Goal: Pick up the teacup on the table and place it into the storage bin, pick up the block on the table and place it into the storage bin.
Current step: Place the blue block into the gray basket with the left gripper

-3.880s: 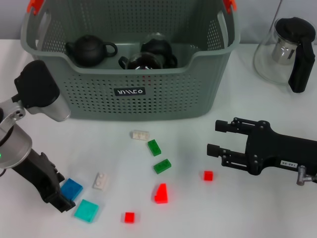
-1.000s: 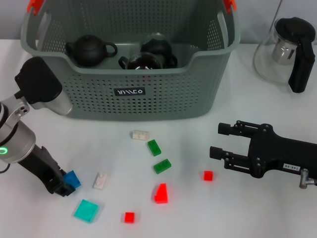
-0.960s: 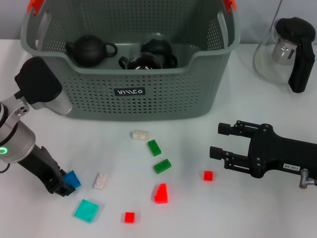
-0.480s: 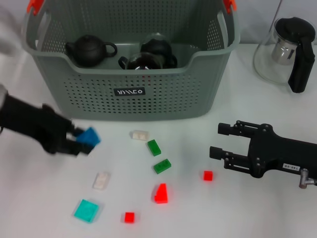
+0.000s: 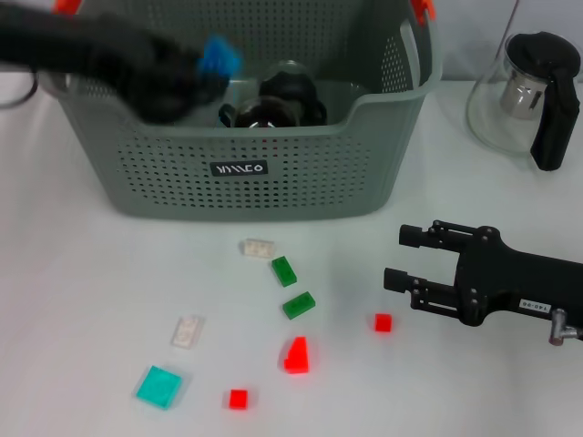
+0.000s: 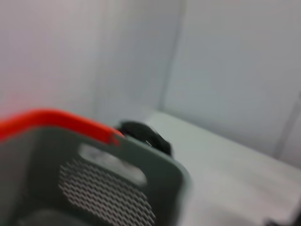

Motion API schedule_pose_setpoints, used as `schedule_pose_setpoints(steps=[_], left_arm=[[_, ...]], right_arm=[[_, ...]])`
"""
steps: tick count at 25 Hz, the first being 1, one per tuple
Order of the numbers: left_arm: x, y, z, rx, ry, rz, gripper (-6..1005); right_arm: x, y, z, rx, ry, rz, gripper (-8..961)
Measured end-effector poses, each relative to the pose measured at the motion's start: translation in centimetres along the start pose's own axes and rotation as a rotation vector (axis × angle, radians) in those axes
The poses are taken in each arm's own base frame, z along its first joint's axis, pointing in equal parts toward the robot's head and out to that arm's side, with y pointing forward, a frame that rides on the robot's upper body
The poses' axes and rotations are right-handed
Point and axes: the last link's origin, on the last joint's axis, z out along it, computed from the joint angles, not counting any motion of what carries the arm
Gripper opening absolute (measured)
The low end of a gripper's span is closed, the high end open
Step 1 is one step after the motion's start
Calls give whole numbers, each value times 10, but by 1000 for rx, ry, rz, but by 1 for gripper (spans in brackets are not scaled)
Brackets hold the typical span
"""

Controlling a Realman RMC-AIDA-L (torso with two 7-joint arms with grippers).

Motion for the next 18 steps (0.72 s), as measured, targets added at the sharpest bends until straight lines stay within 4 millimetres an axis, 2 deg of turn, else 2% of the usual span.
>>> schedule_pose_setpoints(steps=[4,7,12,18], left_arm=[[27,-12,15,75,52,-41,472],[39,-20,37,122,30,-45,480],[37,-40,74,270,-71,-46,493],[19,-55,110,366,-230,-61,509]], right_arm=[[0,0,0,-2,-1,0,684],[0,0,0,-3,-2,0,684],[0,1,1,-4,-3,1,684],[0,2,0,-9,-6,2,684]])
